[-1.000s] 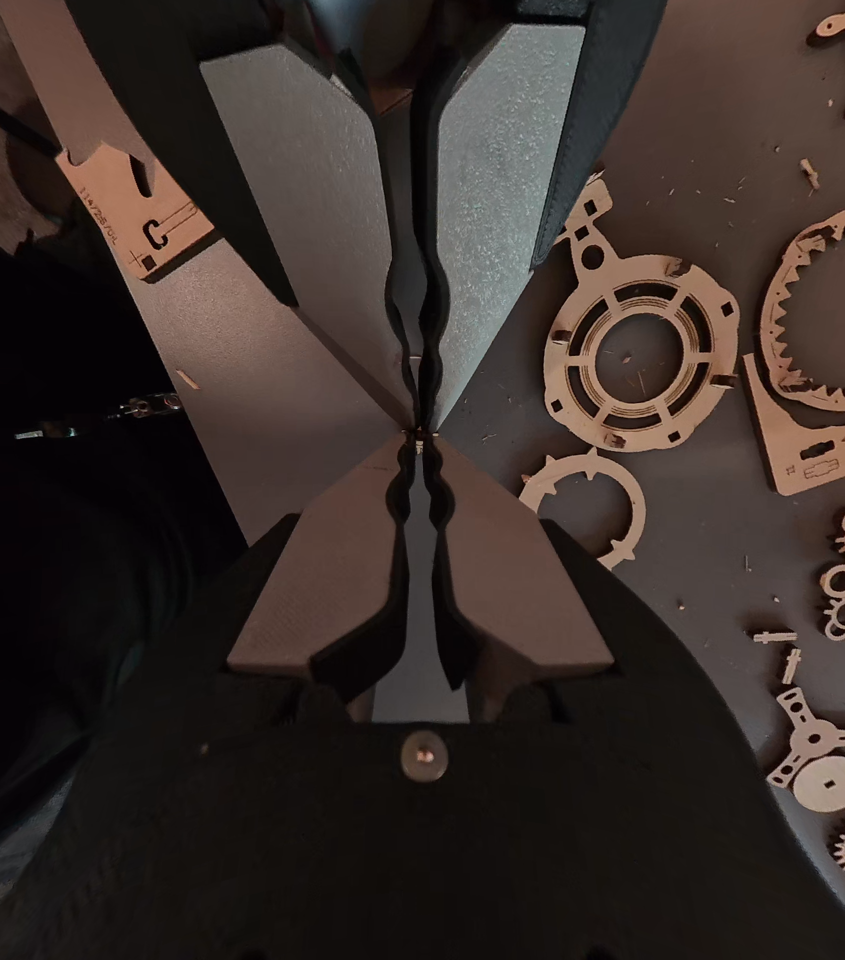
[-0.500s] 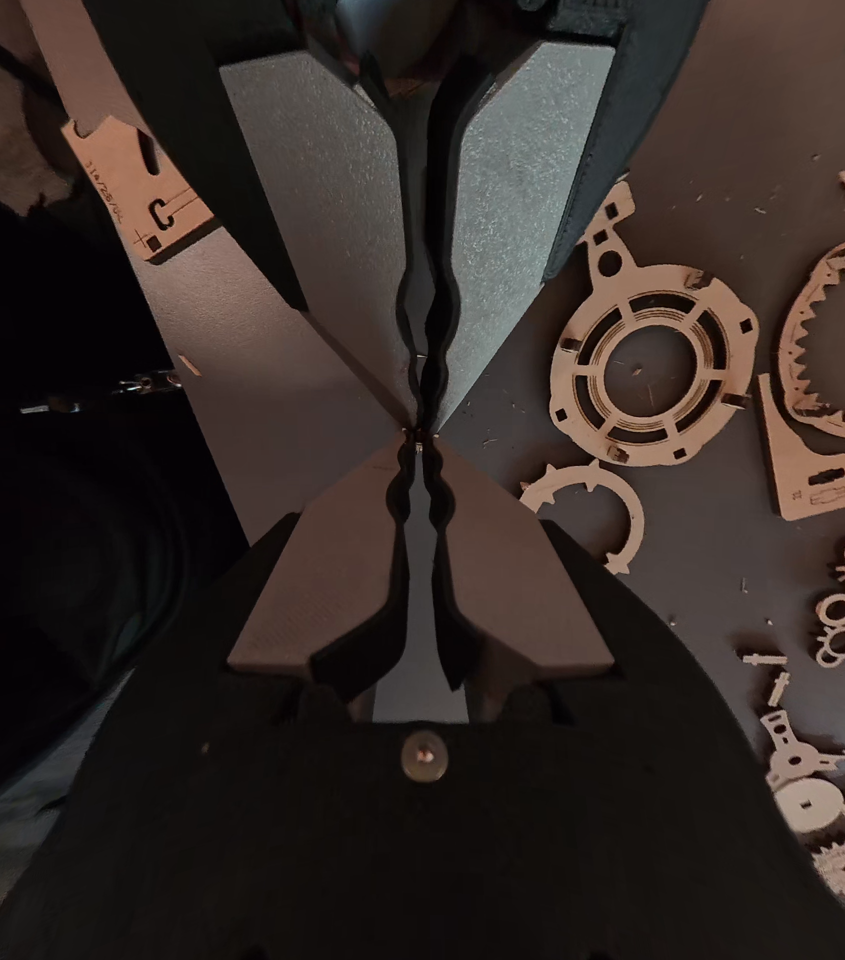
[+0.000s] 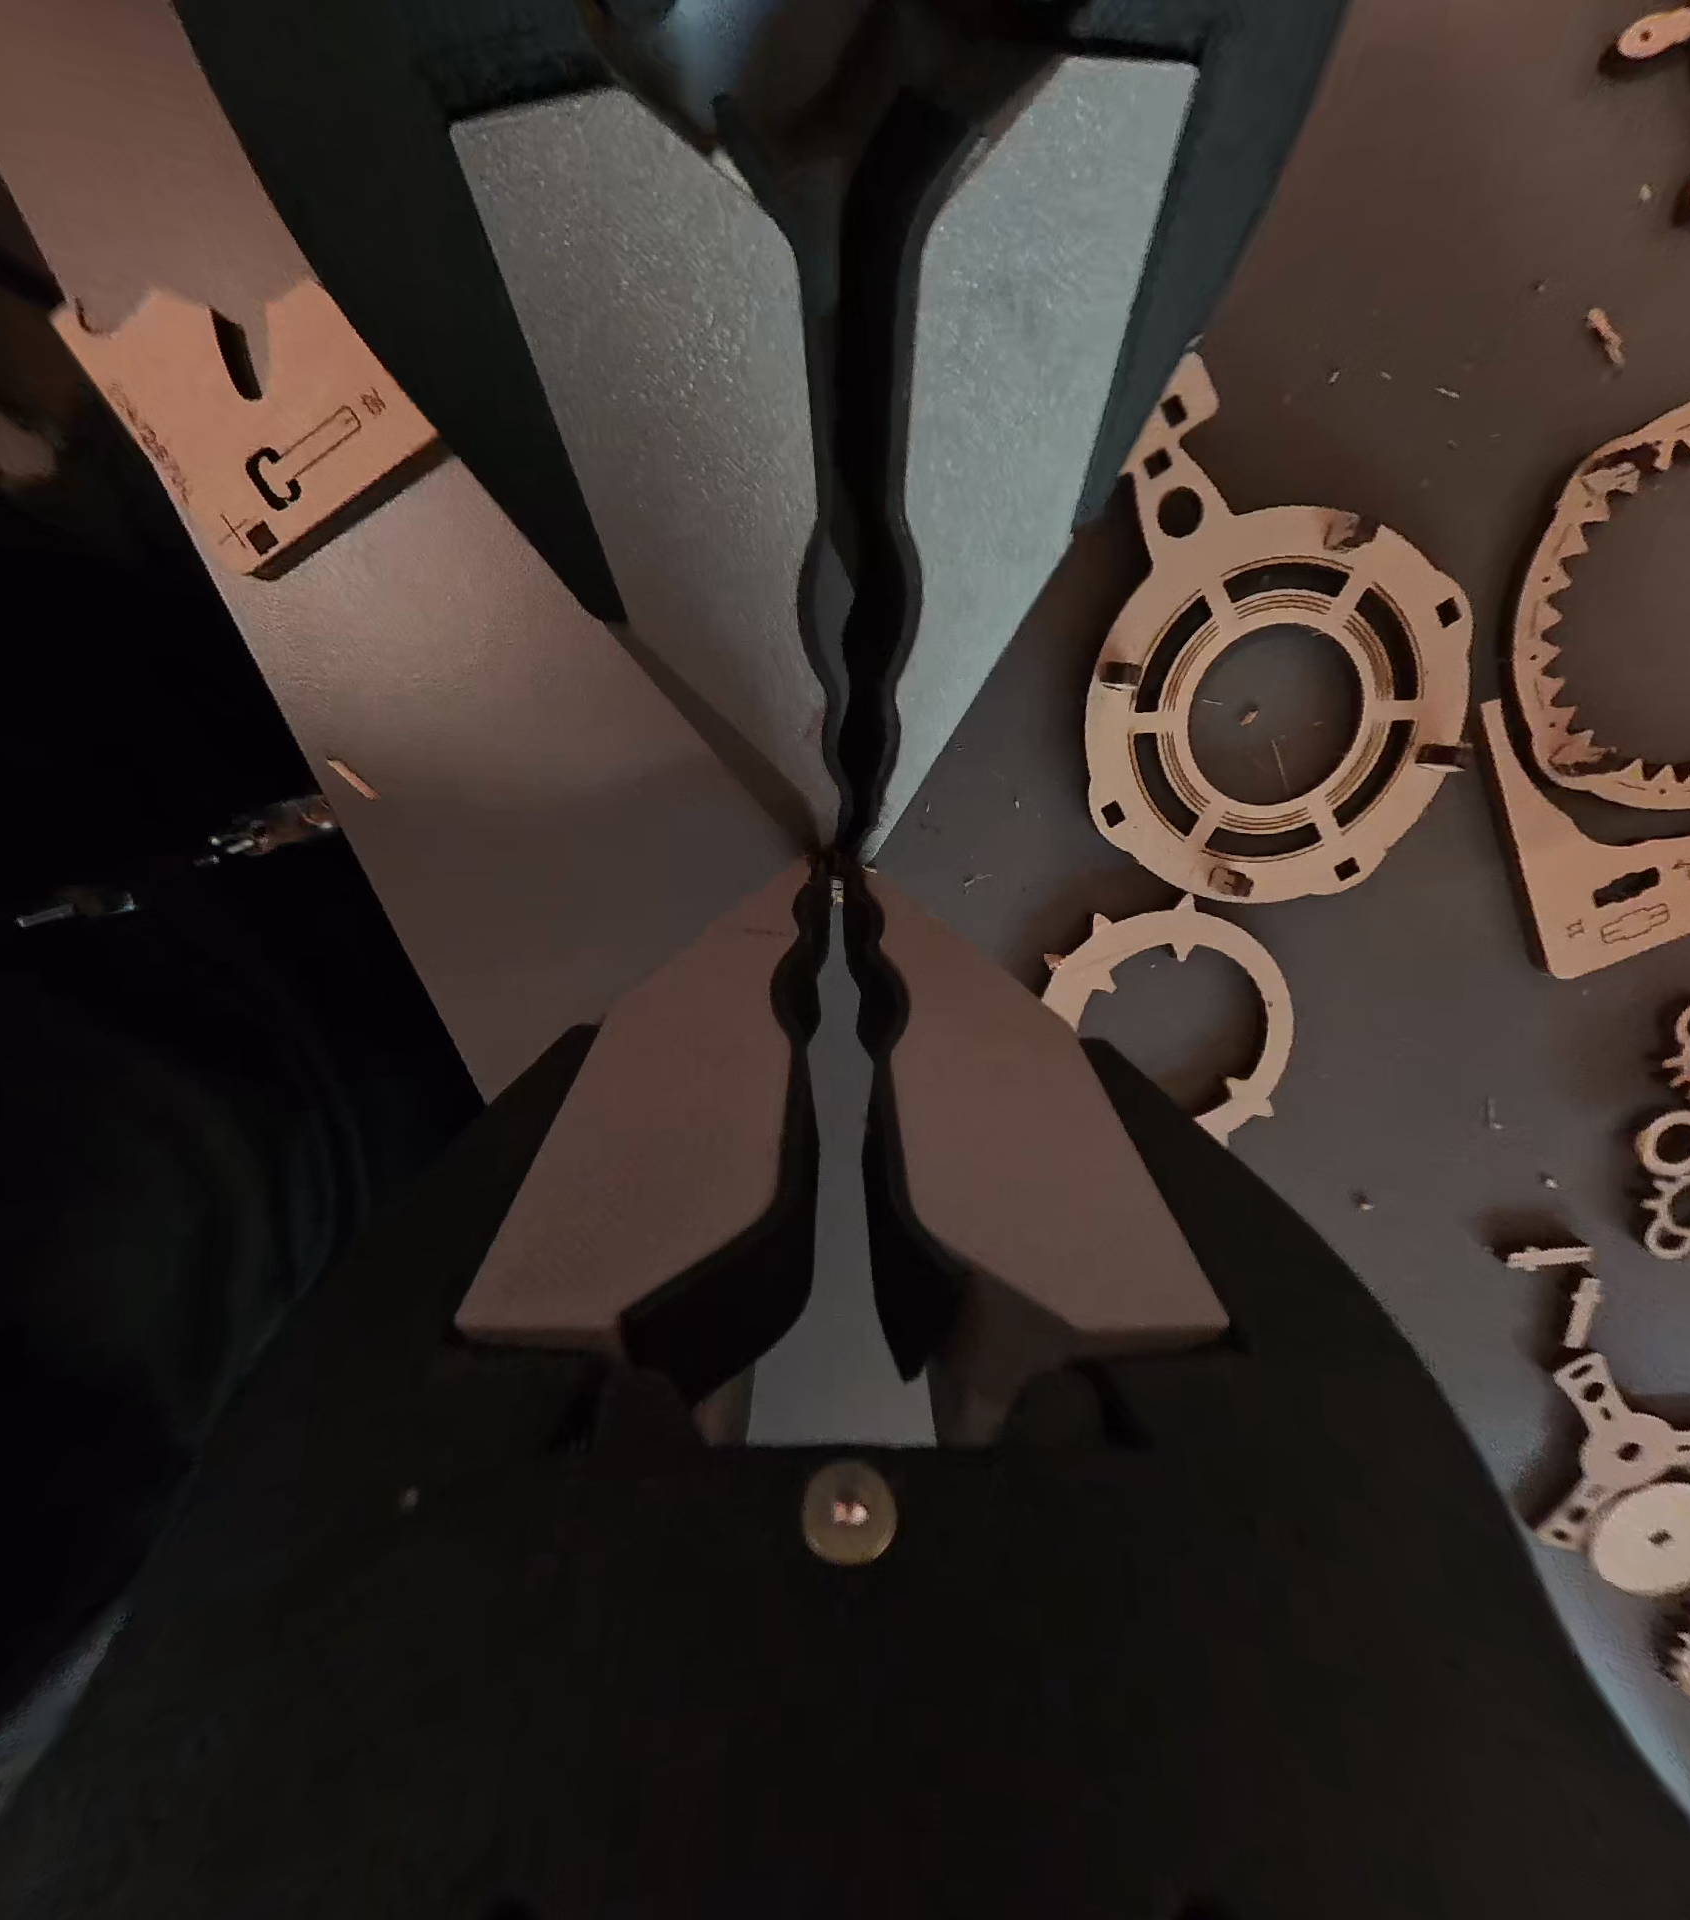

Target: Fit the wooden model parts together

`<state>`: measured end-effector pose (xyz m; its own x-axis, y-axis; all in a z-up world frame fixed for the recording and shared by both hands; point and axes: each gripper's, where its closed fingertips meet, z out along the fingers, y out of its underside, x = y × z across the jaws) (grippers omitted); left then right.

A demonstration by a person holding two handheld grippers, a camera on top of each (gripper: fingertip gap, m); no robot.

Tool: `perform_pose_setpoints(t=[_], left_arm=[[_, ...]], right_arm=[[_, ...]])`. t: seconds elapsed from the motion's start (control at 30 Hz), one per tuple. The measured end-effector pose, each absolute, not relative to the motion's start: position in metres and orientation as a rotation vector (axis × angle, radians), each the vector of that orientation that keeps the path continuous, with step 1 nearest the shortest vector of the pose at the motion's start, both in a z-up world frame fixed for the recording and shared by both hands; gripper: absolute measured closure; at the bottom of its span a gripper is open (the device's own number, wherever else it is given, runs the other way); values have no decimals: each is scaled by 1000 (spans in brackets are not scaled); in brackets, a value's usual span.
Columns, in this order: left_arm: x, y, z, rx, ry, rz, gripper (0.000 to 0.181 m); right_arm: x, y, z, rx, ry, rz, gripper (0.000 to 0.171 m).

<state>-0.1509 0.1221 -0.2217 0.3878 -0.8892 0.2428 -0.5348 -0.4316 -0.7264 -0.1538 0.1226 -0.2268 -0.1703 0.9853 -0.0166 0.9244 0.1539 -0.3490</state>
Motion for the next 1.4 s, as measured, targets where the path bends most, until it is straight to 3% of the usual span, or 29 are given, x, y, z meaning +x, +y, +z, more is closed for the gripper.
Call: perform_pose_setpoints(t=[0.03,0.33,0.6,0.8,0.87,1.0,1.4], left_arm=[[-151,122,-222,-2108,1210,-854,181],[-151,122,-222,-2138,1171,-898,181],[-152,125,-221,-2131,1161,-892,181],[-150,125,-223,-2133,1163,-856,181],[-150,125,-223,-2135,1160,-857,181],[-150,125,-223,-2133,1161,-847,181],[-149,126,-223,-2136,1155,-850,181]], right_arm=[[-154,123,-227,-1872,-2184,460,171],[-153,123,-227,-1967,-2253,422,171],[-157,124,-225,-1984,-2012,762,171],[-155,125,-224,-1949,-2112,655,170],[-156,125,-223,-1954,-2111,682,159],[-157,127,-209,-1945,-2052,785,154],[-156,126,-216,-1853,-2152,615,171]])
